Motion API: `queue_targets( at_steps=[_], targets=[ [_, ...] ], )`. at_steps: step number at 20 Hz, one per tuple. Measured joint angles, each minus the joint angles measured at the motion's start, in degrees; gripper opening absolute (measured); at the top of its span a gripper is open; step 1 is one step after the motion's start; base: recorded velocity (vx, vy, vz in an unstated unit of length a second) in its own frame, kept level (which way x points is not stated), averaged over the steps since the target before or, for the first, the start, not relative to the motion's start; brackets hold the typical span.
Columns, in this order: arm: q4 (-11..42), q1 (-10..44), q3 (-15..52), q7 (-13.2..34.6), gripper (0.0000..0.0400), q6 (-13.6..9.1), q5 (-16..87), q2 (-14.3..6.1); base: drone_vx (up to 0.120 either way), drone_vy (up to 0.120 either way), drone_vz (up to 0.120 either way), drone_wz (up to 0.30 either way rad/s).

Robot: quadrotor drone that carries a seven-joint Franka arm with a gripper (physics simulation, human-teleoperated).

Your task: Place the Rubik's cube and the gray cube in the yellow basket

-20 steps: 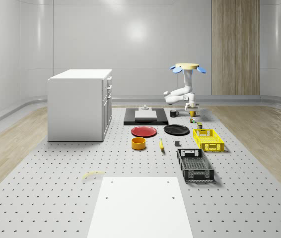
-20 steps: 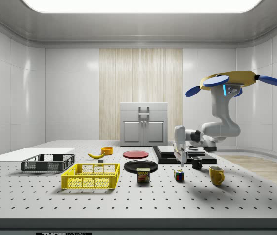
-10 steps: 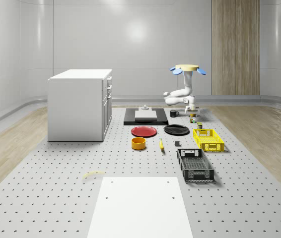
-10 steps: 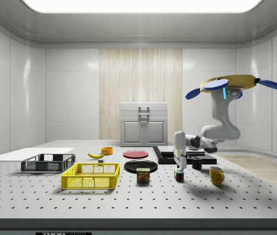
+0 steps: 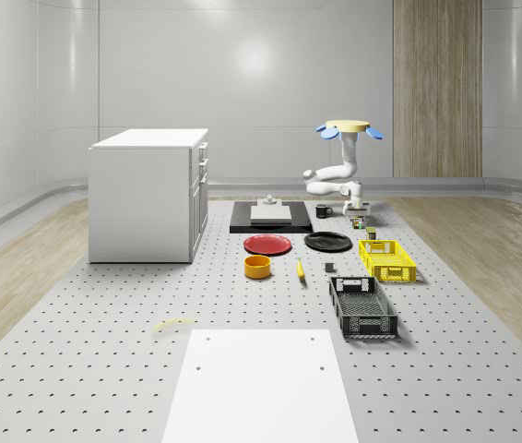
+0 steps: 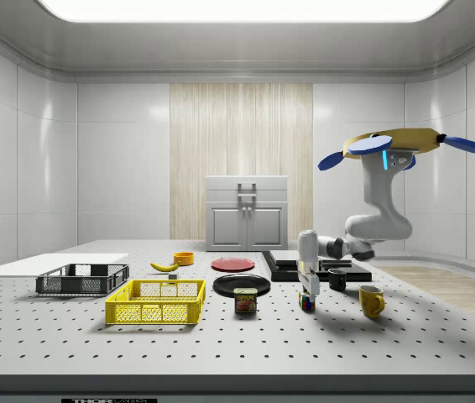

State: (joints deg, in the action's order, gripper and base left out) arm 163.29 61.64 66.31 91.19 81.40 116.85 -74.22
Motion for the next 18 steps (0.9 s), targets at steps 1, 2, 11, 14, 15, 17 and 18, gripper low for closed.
queue_targets(
  at_steps=[1, 2, 11, 14, 15, 17, 18],
  targets=[
    [-0.2, 0.1, -0.3, 0.0, 0.0400, 0.3, 0.2, -0.2, 0.000, 0.000, 0.000, 0.000],
    [-0.5, 0.4, -0.3, 0.0, 0.0400, 0.5, 0.3, -0.2, 0.000, 0.000, 0.000, 0.000],
    [-2.4, 2.5, 0.0, 0.4, 0.0375, 1.8, 0.1, -0.7, 0.000, 0.000, 0.000, 0.000],
    [-2.6, 2.8, 0.1, 0.6, 0.0348, 2.1, 0.0, -1.0, 0.000, 0.000, 0.000, 0.000],
    [-2.6, 2.9, 0.1, 0.6, 0.0343, 2.2, -0.1, -1.1, 0.000, 0.000, 0.000, 0.000],
    [-2.7, 3.0, 0.1, 0.7, 0.0336, 2.4, -0.2, -1.3, 0.000, 0.000, 0.000, 0.000],
    [-2.7, 3.1, 0.2, 0.7, 0.0334, 2.6, -0.3, -1.5, 0.000, 0.000, 0.000, 0.000]
  ],
)
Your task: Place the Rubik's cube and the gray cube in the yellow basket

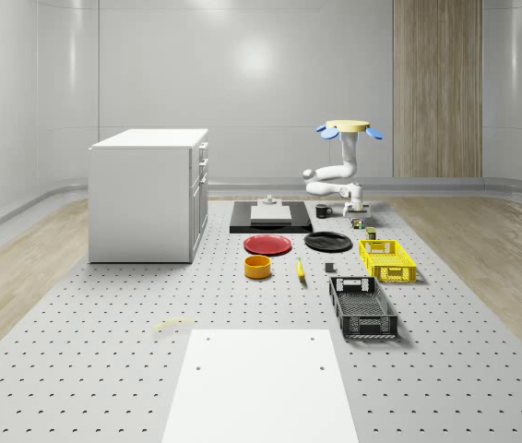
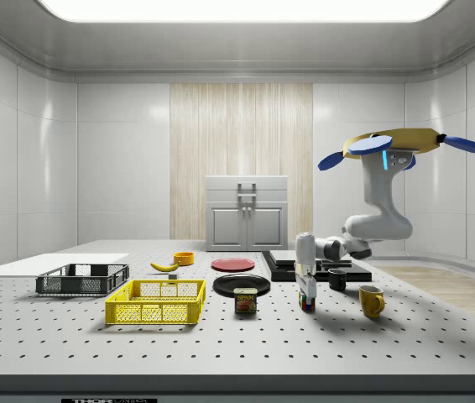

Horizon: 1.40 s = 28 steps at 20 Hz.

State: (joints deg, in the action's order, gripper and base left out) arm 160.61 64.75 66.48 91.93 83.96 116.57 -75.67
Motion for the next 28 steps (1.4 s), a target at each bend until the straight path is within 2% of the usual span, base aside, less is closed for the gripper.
queue_targets(
  at_steps=[5, 9, 15, 21, 26, 28],
  targets=[
    [-0.1, 0.3, 0.2, 0.2, 0.0327, 0.5, -0.3, -0.5, 0.000, 0.000, 0.000, 0.000],
    [0.5, 0.5, 2.0, 0.6, 0.0326, 0.0, -2.2, -0.8, 0.000, 0.000, 0.000, 0.000],
    [1.5, 0.9, 6.6, 1.5, 0.0325, -1.4, -6.6, -1.1, 0.000, 0.000, 0.113, 0.000],
    [1.8, 1.3, 8.9, 2.0, 0.0325, -1.4, -9.1, -1.9, 0.000, 0.000, 0.120, 0.000],
    [1.9, 1.6, 9.6, 2.3, 0.0325, -0.9, -10.0, -2.7, 0.120, 0.000, 0.040, 0.000],
    [1.9, 1.7, 9.8, 2.4, 0.0325, -0.6, -10.3, -3.1, 0.120, 0.100, 0.000, 0.000]
  ],
)
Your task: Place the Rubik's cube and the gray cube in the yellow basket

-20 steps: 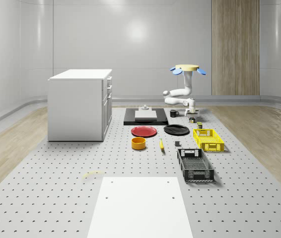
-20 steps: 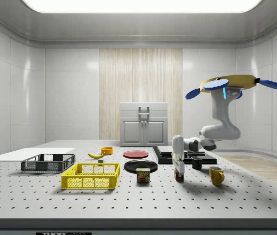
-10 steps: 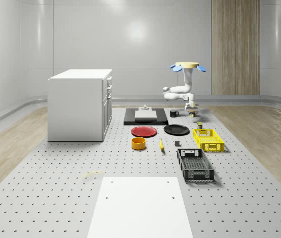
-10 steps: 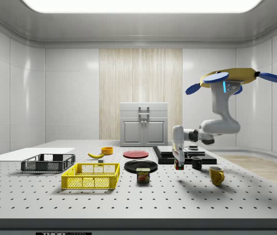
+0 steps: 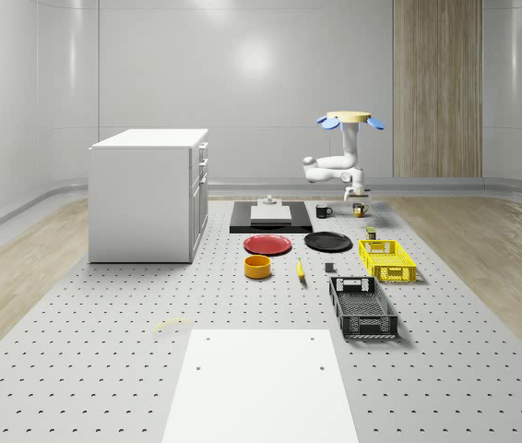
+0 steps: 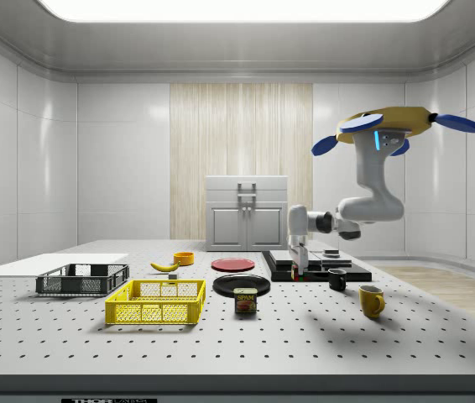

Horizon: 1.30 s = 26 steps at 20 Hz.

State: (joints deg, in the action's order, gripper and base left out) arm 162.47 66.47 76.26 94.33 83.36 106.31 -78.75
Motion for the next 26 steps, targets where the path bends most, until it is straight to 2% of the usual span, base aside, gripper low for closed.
queue_targets(
  at_steps=[2, 26],
  targets=[
    [0.0, 0.1, 0.1, 0.1, 0.0325, 0.3, -0.2, -0.3, 0.120, 0.080, 0.000, 0.000],
    [-0.2, 1.0, 0.8, 0.9, 0.0325, 3.6, -1.9, -3.9, 0.120, 0.000, 0.000, 0.000]
  ],
)
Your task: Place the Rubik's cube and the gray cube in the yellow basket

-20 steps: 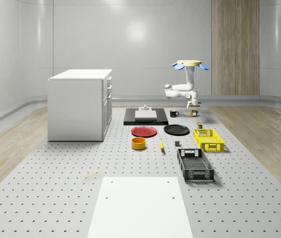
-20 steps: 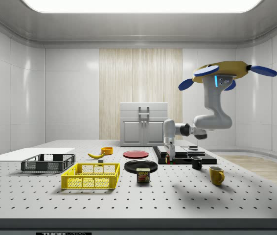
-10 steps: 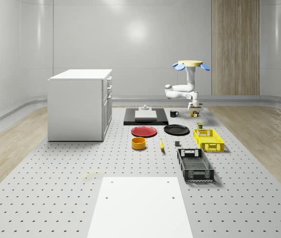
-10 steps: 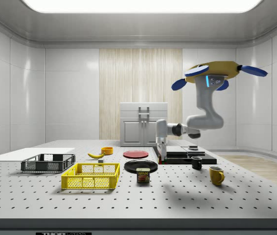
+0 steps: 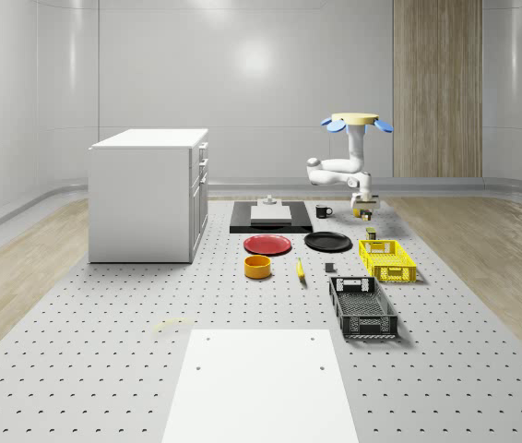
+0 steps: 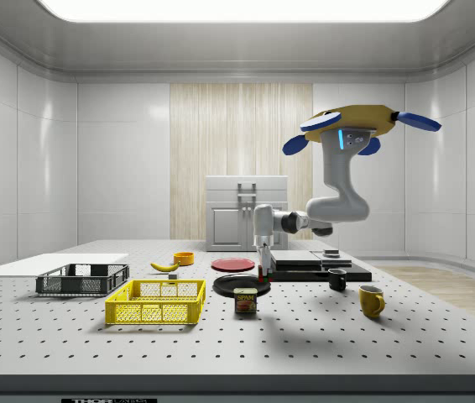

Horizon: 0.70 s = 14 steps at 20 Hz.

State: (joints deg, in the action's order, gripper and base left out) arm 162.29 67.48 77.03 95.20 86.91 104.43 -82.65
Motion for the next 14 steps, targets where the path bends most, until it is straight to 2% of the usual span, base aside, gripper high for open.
queue_targets(
  at_steps=[14],
  targets=[
    [-0.1, 0.4, 0.2, 0.3, 0.0325, 1.5, -0.7, -1.6, 0.120, 0.000, 0.000, 0.000]
  ],
)
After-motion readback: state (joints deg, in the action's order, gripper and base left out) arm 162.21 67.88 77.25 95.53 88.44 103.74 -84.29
